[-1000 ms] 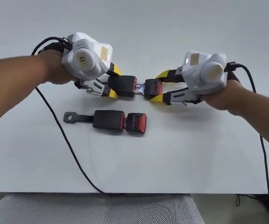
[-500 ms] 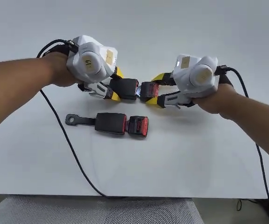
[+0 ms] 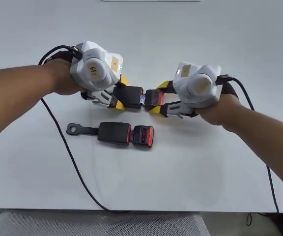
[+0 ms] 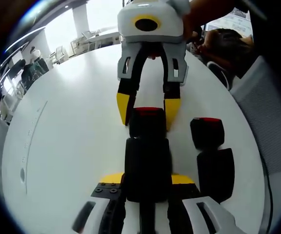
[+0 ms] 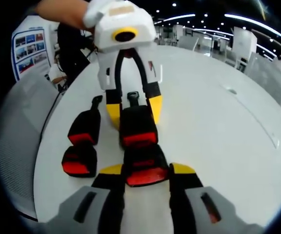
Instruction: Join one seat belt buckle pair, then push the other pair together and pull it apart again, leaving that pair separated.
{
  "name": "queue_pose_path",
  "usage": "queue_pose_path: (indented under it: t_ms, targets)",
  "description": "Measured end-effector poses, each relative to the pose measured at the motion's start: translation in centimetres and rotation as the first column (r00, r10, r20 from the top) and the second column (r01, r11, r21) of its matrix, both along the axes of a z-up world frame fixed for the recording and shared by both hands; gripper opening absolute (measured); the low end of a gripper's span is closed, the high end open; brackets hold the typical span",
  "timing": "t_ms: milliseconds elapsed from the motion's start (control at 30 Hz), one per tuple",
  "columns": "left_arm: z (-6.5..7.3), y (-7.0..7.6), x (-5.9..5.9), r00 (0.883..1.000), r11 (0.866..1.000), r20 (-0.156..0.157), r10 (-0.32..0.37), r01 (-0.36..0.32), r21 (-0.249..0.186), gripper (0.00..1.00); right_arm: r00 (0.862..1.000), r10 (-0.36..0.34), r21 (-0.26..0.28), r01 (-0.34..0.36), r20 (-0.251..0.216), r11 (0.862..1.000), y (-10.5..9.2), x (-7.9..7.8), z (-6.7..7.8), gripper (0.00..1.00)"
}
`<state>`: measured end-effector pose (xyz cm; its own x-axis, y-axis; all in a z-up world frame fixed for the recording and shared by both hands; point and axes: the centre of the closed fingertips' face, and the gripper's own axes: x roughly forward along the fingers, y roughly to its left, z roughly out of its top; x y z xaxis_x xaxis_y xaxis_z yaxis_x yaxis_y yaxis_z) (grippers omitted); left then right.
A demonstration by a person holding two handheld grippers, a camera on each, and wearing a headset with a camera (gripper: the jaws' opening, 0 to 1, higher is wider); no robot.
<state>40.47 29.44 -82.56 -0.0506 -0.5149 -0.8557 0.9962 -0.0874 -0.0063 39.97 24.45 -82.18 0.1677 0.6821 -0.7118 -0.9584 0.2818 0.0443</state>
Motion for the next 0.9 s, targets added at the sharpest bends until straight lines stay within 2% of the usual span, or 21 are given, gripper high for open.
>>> queue_pose_path:
  t_ms: [900]
  targets:
    - [0.0, 0.14, 0.0, 1.0, 1.0, 0.001, 0.026, -0.026, 0.009, 0.34, 0.999, -0.05, -0.049, 0.051, 0.017, 0.997, -0.06, 0.22, -0.26, 0.35]
